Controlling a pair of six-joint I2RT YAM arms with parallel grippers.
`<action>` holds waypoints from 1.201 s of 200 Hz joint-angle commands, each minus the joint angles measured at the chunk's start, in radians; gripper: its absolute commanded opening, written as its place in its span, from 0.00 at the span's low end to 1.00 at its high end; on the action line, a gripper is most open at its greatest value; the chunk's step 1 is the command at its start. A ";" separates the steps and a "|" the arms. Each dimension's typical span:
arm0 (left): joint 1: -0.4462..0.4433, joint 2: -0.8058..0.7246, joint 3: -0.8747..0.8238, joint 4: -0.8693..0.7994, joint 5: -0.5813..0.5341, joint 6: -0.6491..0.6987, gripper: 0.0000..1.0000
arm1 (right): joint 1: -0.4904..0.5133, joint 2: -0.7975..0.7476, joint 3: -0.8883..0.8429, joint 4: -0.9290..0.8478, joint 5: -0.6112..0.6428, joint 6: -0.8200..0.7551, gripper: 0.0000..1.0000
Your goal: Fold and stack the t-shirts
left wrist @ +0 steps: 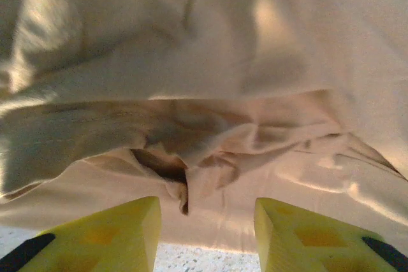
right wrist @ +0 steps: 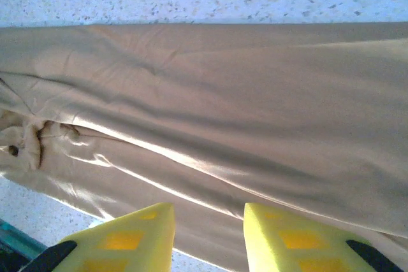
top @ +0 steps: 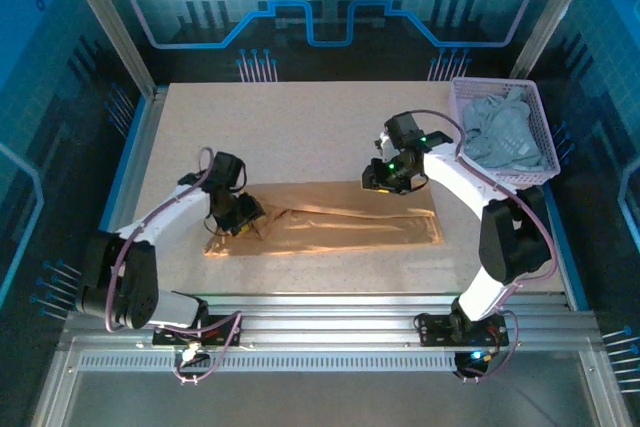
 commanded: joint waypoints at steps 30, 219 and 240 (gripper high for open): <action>-0.016 0.052 -0.024 0.167 0.054 -0.043 0.43 | 0.008 -0.013 -0.027 -0.002 -0.033 -0.021 0.35; -0.045 0.079 0.020 0.102 -0.073 -0.008 0.44 | -0.004 -0.003 -0.036 0.003 -0.045 -0.010 0.36; -0.049 0.102 0.023 0.100 -0.068 -0.004 0.44 | -0.003 -0.009 -0.049 0.008 -0.044 -0.005 0.36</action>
